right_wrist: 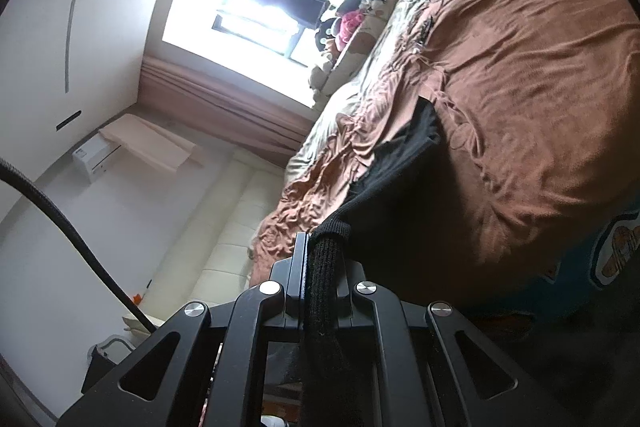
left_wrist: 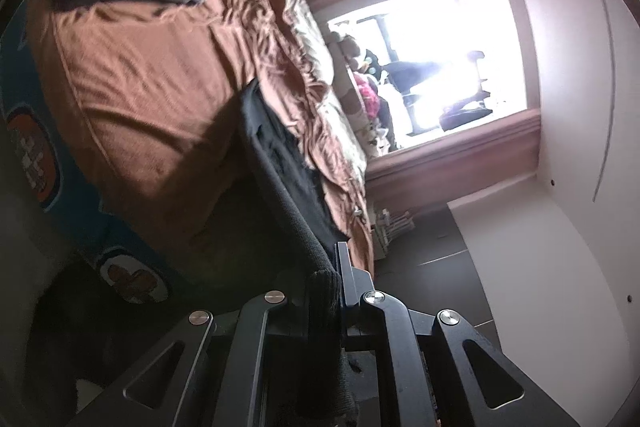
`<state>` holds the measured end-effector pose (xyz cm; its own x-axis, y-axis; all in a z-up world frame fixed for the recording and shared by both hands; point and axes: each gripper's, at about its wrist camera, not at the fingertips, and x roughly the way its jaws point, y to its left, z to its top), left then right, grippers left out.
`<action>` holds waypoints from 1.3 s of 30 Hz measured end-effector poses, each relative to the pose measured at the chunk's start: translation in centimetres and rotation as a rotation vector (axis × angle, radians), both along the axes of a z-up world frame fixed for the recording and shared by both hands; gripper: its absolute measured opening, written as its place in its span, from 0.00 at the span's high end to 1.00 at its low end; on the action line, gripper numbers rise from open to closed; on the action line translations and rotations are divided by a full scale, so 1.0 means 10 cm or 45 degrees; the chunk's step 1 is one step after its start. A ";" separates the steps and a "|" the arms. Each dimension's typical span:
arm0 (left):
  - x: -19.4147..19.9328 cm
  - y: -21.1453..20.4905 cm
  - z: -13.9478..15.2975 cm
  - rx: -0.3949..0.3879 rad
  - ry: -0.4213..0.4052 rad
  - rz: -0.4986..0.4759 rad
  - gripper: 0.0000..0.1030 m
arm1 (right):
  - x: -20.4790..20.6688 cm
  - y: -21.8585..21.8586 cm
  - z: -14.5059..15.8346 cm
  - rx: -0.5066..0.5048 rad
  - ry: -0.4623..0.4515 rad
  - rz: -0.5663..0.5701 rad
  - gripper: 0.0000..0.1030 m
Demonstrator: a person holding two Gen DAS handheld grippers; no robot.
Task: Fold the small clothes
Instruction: 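Lift the hem with both tools and raise it off the bed, then carry the hem with both tools over the body toward the collar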
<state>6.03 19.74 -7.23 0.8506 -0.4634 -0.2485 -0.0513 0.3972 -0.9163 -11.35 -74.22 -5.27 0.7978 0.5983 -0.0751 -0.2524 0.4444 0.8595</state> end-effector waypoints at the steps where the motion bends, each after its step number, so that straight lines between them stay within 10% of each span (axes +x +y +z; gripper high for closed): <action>1: -0.02 0.00 0.04 -0.004 -0.007 0.000 0.91 | -0.01 0.00 0.00 0.003 -0.005 0.000 0.95; 39: 1.21 0.07 0.20 0.024 0.075 0.038 0.91 | 1.57 0.21 0.15 0.032 0.053 0.068 0.95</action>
<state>18.12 20.41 -5.22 0.8476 -0.4327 -0.3072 -0.1174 0.4117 -0.9037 4.39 -72.08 -3.72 0.7612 0.6419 -0.0924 -0.2386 0.4096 0.8805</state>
